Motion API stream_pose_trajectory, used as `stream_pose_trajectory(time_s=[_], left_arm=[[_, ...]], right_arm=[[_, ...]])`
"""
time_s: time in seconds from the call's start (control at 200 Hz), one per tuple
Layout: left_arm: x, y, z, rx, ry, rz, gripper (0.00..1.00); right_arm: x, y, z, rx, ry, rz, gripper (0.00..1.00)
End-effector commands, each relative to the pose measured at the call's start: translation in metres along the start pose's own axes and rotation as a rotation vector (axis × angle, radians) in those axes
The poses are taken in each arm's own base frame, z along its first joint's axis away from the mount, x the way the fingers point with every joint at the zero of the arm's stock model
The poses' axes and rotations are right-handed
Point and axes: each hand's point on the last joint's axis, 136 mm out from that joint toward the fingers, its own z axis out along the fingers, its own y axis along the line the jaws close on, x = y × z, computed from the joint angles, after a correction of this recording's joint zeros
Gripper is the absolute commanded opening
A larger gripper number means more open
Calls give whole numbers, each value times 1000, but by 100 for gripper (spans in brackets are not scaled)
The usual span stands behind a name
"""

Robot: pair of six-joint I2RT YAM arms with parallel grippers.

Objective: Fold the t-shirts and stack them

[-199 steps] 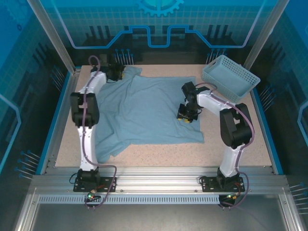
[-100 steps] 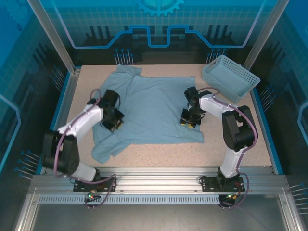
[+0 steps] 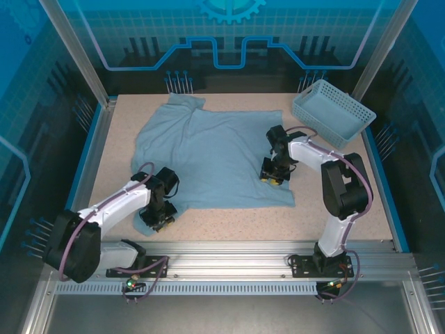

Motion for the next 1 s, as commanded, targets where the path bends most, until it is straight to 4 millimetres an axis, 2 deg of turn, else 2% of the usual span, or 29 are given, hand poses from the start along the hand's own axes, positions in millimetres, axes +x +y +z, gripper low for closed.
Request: stream_pose_trajectory(time_s=[0.0,0.155,0.37,0.49,0.575,0.65,0.835,0.995], left_arm=[[2,17,6,-70,-8,9,29],[-4,2,13,-21,-25,-1,35],[-20,-21,24,22,-63,-17,33],[-21,-22,30,8,-56,-11,26],[-19,-21,33,0,-46,-5,13],[-19,-23,28,21,-48,-3,0],[-1,-38,-5,66,-10,45,0],[24,-52,-14,122,79,67,0]], right_arm=[[8,1,-10,-23,-1,-22,33],[13,-1,-11,-26,4,-24,33],[16,-2,-12,-31,6,-29,33],[18,-4,-12,-29,8,-28,32],[17,-4,-14,-29,2,-27,32],[16,-6,-16,-24,-4,-24,32],[9,-18,-23,15,-27,-14,32],[3,-29,-27,40,-43,5,31]])
